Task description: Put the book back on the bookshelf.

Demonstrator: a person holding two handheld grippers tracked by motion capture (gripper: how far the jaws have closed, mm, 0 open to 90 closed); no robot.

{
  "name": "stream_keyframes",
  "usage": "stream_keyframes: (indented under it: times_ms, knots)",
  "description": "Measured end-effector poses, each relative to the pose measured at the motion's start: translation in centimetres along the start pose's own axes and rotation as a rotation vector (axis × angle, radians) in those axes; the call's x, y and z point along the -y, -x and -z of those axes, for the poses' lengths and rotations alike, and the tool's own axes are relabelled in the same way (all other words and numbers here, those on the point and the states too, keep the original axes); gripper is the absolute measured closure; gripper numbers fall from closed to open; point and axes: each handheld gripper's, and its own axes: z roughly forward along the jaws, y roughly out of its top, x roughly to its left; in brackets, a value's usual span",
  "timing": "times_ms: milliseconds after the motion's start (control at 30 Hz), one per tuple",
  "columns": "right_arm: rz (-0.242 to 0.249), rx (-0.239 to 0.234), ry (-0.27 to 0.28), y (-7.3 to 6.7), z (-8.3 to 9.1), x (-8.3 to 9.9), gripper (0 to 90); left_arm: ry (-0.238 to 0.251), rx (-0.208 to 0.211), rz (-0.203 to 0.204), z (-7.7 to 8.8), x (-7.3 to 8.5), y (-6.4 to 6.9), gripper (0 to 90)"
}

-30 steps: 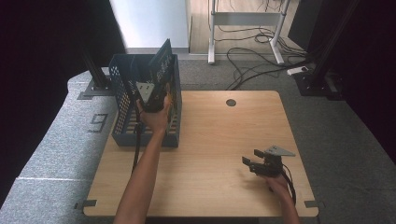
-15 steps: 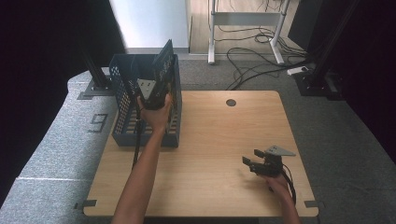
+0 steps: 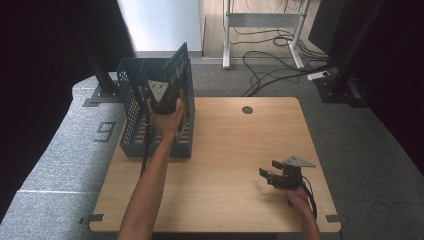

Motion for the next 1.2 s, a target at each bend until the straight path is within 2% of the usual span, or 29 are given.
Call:
stream_keyframes:
  times_ms: [167, 367, 533, 700, 933, 1100, 1200]
  knots:
    - [-0.004, 0.001, -0.005, 0.0, 0.0, 0.0, 26.9, 0.047, 0.002, 0.008, 0.9, 0.0, -0.1, 83.0]
    - [-0.003, 0.002, -0.001, 0.0, 0.0, 0.0, 27.0, 0.122, -0.006, 0.063, 1.9, -0.3, -1.1, 82.9]
    - [0.002, 0.001, -0.005, -0.1, -0.2, 0.1, 26.9, 0.172, -0.004, 0.074, 2.6, 0.5, -1.2, 82.8]
    - [0.002, -0.003, -0.006, -0.2, 0.0, 0.0, 27.0, 0.197, -0.002, 0.086, 2.9, 1.3, -1.2, 82.7]
    - [0.002, 0.004, -0.014, -0.2, -0.2, 0.1, 27.0, 0.218, -0.002, 0.068, 3.2, 2.0, -0.8, 82.6]
    - [0.002, 0.005, -0.014, -0.2, -0.1, 0.1, 26.9, 0.216, -0.001, 0.078, 3.1, 3.0, -0.6, 82.3]
    - [0.002, 0.005, -0.017, -0.2, -0.2, 0.1, 26.9, 0.215, 0.004, 0.072, 3.2, 3.0, -0.5, 82.1]
